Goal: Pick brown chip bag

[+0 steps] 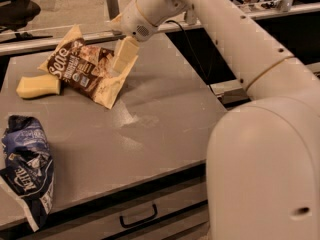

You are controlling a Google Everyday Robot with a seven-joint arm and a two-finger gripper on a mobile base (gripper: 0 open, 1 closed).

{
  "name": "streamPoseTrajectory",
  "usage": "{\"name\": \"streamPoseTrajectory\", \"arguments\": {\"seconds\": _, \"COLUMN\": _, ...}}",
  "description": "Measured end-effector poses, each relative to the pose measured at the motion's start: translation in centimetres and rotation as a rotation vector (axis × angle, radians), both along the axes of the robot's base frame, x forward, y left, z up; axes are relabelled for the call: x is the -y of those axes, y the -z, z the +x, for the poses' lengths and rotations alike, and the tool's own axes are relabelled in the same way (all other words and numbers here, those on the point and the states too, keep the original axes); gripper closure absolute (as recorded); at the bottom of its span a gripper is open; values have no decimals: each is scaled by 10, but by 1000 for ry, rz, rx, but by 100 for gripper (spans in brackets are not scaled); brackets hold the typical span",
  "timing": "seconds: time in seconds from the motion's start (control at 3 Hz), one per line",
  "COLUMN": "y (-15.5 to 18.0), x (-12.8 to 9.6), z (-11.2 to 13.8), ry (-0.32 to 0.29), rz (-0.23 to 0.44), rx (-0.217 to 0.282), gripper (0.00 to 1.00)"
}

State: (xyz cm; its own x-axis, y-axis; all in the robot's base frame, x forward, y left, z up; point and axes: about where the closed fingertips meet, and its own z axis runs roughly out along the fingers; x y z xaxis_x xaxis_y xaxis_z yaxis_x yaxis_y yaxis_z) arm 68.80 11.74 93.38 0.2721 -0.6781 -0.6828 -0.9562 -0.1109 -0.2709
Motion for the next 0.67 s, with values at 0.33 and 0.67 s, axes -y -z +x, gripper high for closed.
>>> {"name": "streamPoseTrajectory", "arguments": {"seconds": 0.33, "y": 30, "x": -33, "z": 8, "ry": -41, "rz": -5, "rx": -56, "gripper": 18}}
{"name": "streamPoseTrajectory", "arguments": {"seconds": 0.67, "y": 47, "x": -52, "z": 12, "ry": -60, "rz": -25, "rx": -77, "gripper": 41}}
